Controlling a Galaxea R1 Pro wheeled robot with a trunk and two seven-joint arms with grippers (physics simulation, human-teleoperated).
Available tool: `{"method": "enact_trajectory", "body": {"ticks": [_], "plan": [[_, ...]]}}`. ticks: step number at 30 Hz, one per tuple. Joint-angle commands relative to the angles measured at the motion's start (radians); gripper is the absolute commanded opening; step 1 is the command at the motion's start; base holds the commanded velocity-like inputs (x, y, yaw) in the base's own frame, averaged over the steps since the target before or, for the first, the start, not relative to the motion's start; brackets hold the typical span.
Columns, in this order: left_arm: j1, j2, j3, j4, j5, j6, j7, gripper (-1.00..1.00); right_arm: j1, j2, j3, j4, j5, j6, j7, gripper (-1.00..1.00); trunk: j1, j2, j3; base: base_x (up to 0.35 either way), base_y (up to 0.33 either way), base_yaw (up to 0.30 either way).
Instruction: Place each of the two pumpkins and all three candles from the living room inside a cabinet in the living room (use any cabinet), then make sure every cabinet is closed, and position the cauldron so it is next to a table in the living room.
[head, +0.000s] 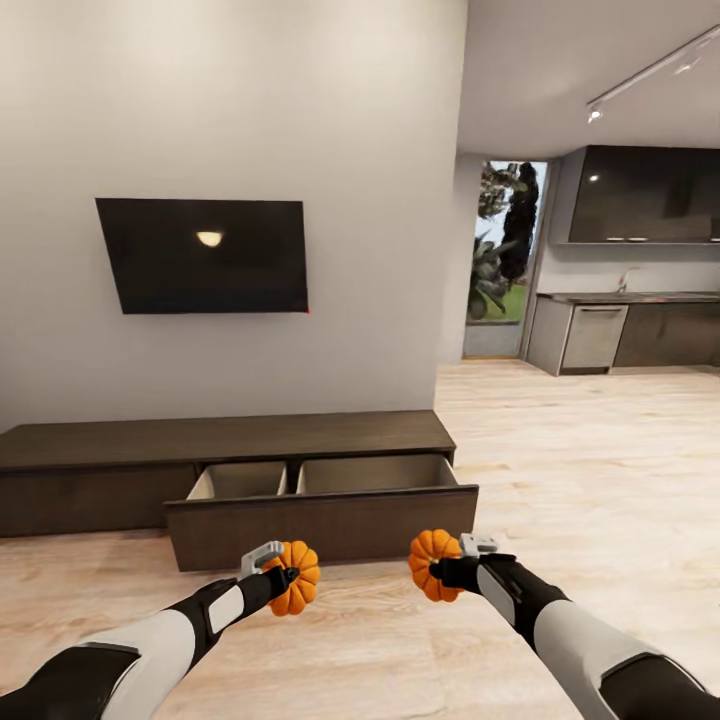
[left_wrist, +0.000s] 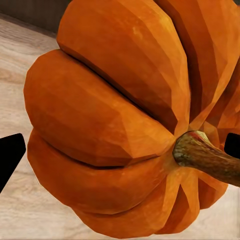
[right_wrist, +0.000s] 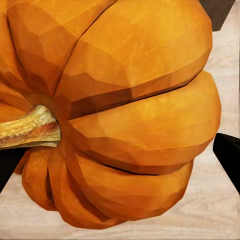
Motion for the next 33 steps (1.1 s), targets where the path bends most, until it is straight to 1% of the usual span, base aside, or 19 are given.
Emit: {"method": "enact_trajectory", "body": {"ticks": [1,7,12,17,25,33], "plan": [[-0.001,-0.001,-0.008,0.002,0.011,0.002,-0.006,-1.0,0.0,-0.001,0.009,-0.002,0.0,0.005,0.002,-1.0,0.0,-0.001,-0.001,0.019,-0.035,0.0],[-0.001,-0.013,-0.008,0.002,0.011,0.001,-0.006,-1.0,0.0,-0.001,0.019,-0.002,0.0,0.005,0.006,-1.0,0.0,-0.001,-0.001,0.005,-0.009,0.0],[-0.001,-0.014,-0.008,0.002,0.011,0.001,-0.006,-1.0,0.0,-0.001,0.018,-0.002,-0.001,0.005,0.006,-1.0,0.0,-0.001,-0.007,0.0,0.0,0.036],[-0.001,-0.014,-0.008,0.002,0.011,0.002,-0.006,-1.0,0.0,-0.001,0.018,-0.002,-0.001,0.005,0.006,-1.0,0.0,-0.001,-0.015,0.011,-0.01,0.116],[-0.001,-0.015,-0.008,0.002,0.011,0.001,-0.006,-1.0,0.0,-0.001,0.019,-0.002,-0.001,0.003,0.006,-1.0,0.0,-0.001,-0.018,0.191,-0.184,0.036],[-0.001,-0.017,-0.008,0.002,0.011,0.001,-0.006,-1.0,0.007,-0.001,0.02,0.003,-0.001,0.0,0.003,-1.0,0.0,-0.001,-0.018,0.032,-0.03,0.001]]}}
